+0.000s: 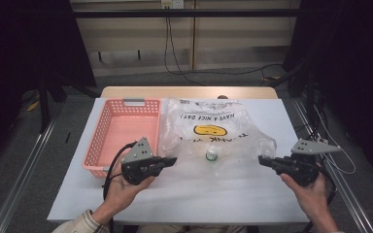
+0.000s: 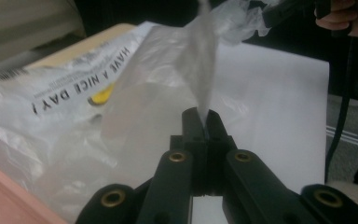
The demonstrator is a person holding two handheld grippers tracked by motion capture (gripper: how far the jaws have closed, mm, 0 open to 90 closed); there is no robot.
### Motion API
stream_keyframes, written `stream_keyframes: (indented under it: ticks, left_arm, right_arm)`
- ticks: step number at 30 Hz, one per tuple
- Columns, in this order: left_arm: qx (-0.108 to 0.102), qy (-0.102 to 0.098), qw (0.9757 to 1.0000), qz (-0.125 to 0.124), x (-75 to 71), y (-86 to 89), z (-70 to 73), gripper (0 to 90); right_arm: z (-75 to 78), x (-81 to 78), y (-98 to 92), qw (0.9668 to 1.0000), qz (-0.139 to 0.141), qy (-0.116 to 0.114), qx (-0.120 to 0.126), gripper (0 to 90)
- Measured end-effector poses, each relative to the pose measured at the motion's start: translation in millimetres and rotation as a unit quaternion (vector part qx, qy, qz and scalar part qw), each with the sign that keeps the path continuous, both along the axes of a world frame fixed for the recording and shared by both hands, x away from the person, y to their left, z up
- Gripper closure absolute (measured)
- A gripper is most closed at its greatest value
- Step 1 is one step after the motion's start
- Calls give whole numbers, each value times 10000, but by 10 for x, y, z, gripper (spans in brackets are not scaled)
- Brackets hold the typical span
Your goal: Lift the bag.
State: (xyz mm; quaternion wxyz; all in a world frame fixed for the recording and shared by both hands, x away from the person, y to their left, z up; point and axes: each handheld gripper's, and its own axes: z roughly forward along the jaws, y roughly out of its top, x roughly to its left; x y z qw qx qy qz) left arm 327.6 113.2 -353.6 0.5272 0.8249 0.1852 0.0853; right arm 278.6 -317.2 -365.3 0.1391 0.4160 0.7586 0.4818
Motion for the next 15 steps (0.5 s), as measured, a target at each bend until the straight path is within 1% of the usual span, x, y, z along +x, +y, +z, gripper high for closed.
stream_keyframes:
  ticks: [4,8,10,13,15]
  left_arm:
    - [-274,-175,9994,119,85,-2,212,900]
    - [-536,-285,9979,224,179,17,385,900]
    - [-653,-338,9969,272,232,31,468,900]
    - [-826,-477,9948,357,299,69,629,900]
    - [-1012,-575,9925,371,326,103,754,900]
  right_arm:
    - [227,119,-37,9996,-25,-264,118,900]
    - [470,218,-49,9986,-68,-501,148,900]
    - [597,271,-60,9977,-86,-636,202,900]
    - [808,348,-77,9957,-141,-875,270,900]
    - [966,395,-88,9934,-192,-1075,343,900]
